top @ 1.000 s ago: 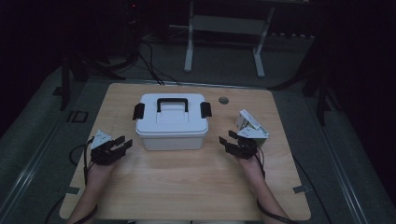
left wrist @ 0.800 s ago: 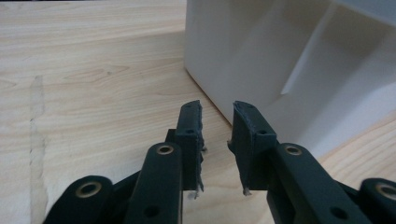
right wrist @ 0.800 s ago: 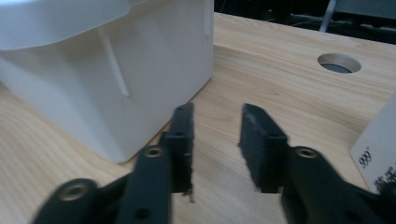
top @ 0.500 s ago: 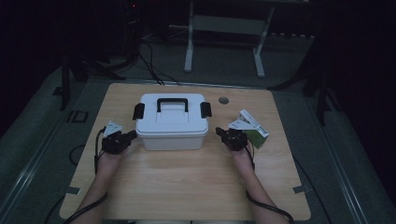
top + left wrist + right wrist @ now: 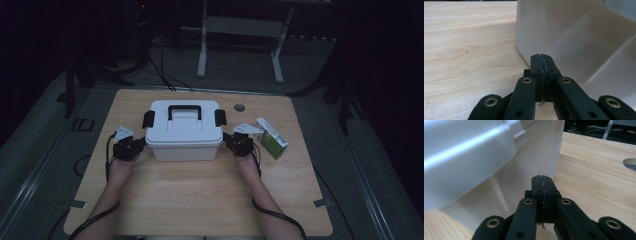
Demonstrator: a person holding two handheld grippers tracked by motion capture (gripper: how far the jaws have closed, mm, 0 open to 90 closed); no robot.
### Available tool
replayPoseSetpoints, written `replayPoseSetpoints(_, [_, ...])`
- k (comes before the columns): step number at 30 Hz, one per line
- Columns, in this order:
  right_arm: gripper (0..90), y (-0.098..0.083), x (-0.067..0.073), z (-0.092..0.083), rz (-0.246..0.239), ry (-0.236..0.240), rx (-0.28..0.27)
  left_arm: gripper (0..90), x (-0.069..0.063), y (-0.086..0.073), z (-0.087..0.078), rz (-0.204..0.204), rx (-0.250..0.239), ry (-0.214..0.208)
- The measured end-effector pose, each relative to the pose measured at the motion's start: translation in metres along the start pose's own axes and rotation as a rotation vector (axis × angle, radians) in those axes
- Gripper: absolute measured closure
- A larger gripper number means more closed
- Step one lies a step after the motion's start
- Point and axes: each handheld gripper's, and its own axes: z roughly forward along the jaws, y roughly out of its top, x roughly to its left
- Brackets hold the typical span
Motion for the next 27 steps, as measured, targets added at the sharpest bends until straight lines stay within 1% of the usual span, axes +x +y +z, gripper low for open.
replayPoseSetpoints(3, [89.8, 0.001, 0.001, 0.002, 0.002, 0.004, -0.001, 88.9, -0.002, 0.001, 0.001, 0.002, -0.011, -0.009])
replayPoseSetpoints(4, [89.8, 0.002, 0.002, 0.003, 0.004, 0.008, 0.003, 88.9, -0.004, 0.003, 0.003, 0.01, -0.022, -0.014])
replayPoseSetpoints(5, [89.8, 0.002, 0.003, 0.004, 0.004, 0.01, 0.003, 89.0, -0.005, 0.003, 0.003, 0.011, -0.023, -0.007])
replayPoseSetpoints(8, [89.8, 0.003, 0.005, 0.005, -0.006, 0.005, 0.002, 89.0, -0.004, 0.005, 0.003, -0.008, -0.037, -0.02])
replayPoseSetpoints(10, [89.8, 0.002, 0.004, 0.005, 0.0, 0.01, 0.004, 89.1, -0.005, 0.005, 0.003, -0.007, -0.035, -0.018])
replayPoseSetpoints(11, [89.9, 0.002, 0.005, 0.005, -0.016, 0.004, 0.013, 89.4, -0.006, 0.006, 0.002, -0.005, -0.033, -0.014])
replayPoseSetpoints(12, [89.9, 0.002, 0.005, 0.005, -0.019, 0.002, 0.014, 89.4, -0.006, 0.006, 0.002, -0.009, -0.032, -0.015])
replayPoseSetpoints(18, [90.0, 0.0, 0.006, 0.005, -0.017, 0.004, 0.014, 89.7, -0.007, 0.007, 0.001, -0.008, -0.029, -0.014])
replayPoseSetpoints(19, [90.0, -0.001, 0.006, 0.004, -0.005, 0.007, 0.011, 89.7, -0.008, 0.007, 0.001, -0.014, -0.027, -0.018])
replayPoseSetpoints(24, [90.0, -0.003, 0.007, 0.001, -0.013, 0.006, 0.013, 89.7, -0.009, 0.005, -0.001, -0.017, -0.028, -0.029])
replayPoseSetpoints(25, [90.0, -0.004, 0.008, -0.001, -0.004, 0.011, 0.015, 89.7, -0.012, 0.004, -0.002, -0.012, -0.027, -0.028])
replayPoseSetpoints(27, [90.0, -0.004, 0.009, -0.004, -0.011, 0.009, 0.019, 89.7, -0.014, 0.003, -0.004, -0.015, -0.026, -0.029])
